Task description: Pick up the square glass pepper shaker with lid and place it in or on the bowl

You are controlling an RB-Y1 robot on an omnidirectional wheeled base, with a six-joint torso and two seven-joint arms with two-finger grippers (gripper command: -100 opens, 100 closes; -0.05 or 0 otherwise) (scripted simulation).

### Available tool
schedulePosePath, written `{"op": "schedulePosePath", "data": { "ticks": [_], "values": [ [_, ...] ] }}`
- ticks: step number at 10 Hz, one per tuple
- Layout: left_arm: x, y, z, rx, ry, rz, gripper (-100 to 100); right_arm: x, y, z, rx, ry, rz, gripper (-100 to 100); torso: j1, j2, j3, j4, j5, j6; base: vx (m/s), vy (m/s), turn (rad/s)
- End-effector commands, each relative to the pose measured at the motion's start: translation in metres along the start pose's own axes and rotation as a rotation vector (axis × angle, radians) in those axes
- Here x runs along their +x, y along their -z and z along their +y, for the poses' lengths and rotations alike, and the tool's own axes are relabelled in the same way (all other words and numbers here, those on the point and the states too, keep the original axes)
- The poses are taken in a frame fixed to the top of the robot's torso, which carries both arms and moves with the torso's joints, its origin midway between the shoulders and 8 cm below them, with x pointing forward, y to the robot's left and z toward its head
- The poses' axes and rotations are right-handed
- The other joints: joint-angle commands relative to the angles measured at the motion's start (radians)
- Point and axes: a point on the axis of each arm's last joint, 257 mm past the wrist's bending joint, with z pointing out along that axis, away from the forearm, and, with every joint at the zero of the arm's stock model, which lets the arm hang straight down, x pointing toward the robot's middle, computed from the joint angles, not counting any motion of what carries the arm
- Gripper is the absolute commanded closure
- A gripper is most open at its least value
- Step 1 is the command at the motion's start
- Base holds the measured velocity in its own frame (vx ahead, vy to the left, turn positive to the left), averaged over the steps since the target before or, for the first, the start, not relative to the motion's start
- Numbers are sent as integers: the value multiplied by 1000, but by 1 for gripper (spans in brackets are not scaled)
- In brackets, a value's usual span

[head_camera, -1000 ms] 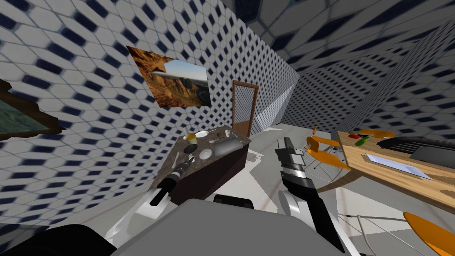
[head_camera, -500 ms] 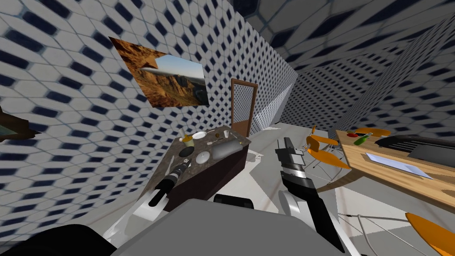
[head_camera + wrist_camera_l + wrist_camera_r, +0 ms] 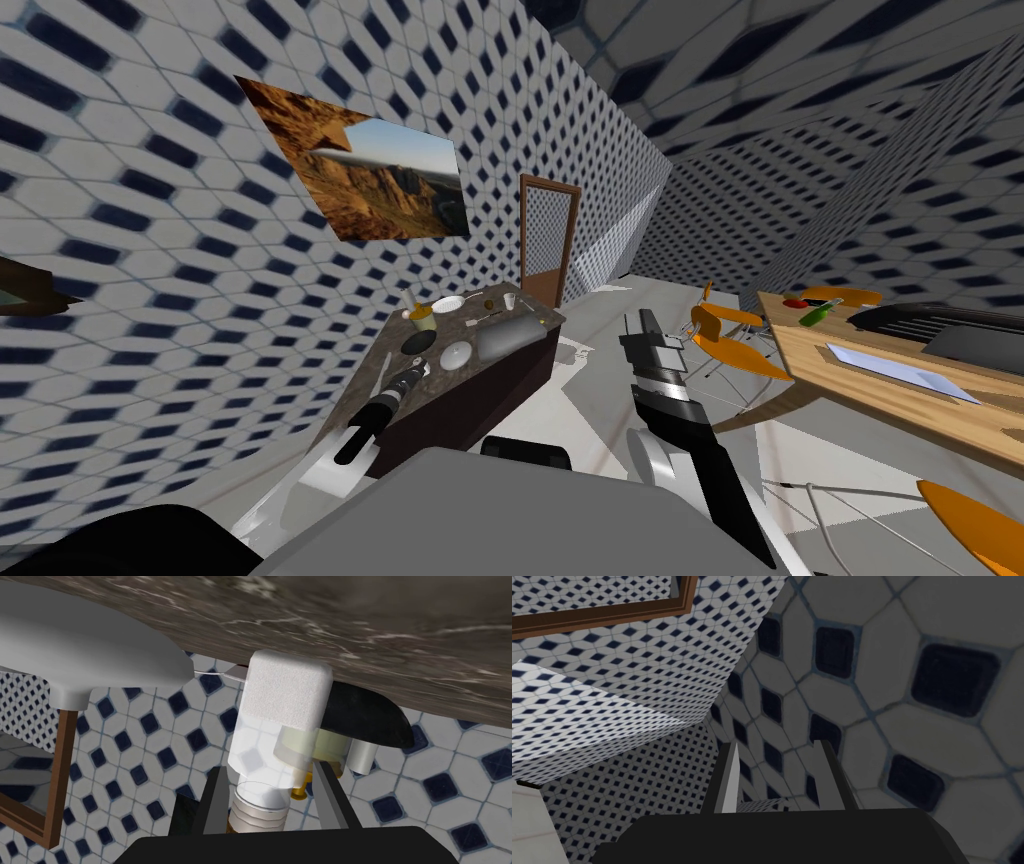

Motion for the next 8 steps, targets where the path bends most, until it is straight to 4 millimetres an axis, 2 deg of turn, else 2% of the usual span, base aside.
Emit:
{"op": "schedulePosePath", "data": {
  "ticks": [1, 2, 3, 4, 5, 6, 7, 8],
  "values": [
    [0, 0, 0, 0, 0, 0, 100, 0, 0, 0, 0, 0, 0, 0, 0, 0, 0, 0, 0, 0, 0, 0, 0],
    [0, 0, 0, 0, 0, 0, 0, 0, 0, 0, 0, 0, 0, 0, 0, 0, 0, 0, 0, 0, 0, 0, 0],
    [0, 0, 0, 0, 0, 0, 100, 0, 0, 0, 0, 0, 0, 0, 0, 0, 0, 0, 0, 0, 0, 0, 0],
    [0, 0, 0, 0, 0, 0, 0, 0, 0, 0, 0, 0, 0, 0, 0, 0, 0, 0, 0, 0, 0, 0, 0],
    [-19, -1, -2, 0, -34, -27, 100, 0, 0, 0, 0, 0, 0, 0, 0, 0, 0, 0, 0, 0, -35, 14, -206],
    [-34, -1, 2, -12, -58, -44, 100, 0, 0, 0, 0, 0, 0, 0, 0, 1, 1, 1, -1, 2, -71, 42, -338],
    [-34, -1, 2, -12, -58, -44, 100, 0, 0, 0, 0, 0, 0, 0, 2, 3, 2, 2, 0, 3, -56, 37, -118],
    [-44, -1, 6, -25, -73, -55, 100, 0, 0, 0, 0, 0, 0, 0, 2, 4, 3, 1, 0, 0, -41, 21, -119]
  ]
}}
